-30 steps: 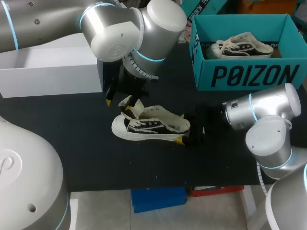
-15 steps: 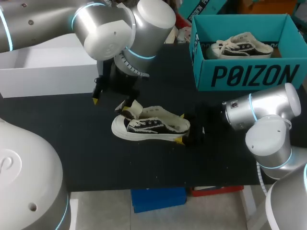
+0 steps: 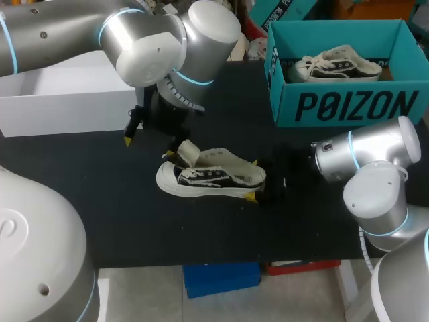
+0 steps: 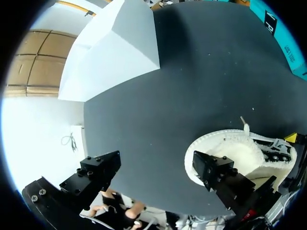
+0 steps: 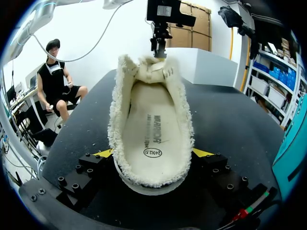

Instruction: Take the shoe out of the shoebox, open the shoe tongue, remove and reinsert the insole, then place the shoe into the shoebox

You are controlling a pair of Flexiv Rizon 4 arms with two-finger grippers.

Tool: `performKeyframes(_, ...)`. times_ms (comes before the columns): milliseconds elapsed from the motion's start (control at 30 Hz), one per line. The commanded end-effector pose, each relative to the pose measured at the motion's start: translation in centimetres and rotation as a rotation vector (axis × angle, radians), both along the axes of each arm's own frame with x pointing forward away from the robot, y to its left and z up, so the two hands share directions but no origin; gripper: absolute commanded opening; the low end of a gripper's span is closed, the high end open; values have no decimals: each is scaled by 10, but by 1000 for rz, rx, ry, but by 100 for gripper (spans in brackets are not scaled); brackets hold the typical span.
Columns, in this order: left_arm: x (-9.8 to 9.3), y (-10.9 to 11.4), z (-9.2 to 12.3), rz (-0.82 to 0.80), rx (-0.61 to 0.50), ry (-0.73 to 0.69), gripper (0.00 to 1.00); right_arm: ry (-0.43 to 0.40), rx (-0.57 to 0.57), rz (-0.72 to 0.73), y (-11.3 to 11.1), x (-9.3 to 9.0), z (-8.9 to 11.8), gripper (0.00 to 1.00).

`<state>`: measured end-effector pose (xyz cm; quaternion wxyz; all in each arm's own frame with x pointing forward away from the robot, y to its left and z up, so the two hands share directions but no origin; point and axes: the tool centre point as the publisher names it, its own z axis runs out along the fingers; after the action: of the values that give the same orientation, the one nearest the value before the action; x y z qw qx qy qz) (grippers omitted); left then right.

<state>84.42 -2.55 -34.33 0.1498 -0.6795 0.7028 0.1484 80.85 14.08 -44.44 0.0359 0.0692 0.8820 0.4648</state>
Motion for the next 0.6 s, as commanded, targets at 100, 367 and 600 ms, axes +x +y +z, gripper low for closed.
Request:
performKeyframes(100, 0, 0, 38, -75, -59, 1, 100, 1, 0, -1, -2, -1, -3, 0)
performKeyframes(367, -1, -16, 86, -366, -215, 65, 100, 1, 0, -1, -2, -1, -3, 0)
performKeyframes(600, -12, -47, 88, -699, -275, 251, 100, 1, 0, -1, -2, -1, -3, 0)
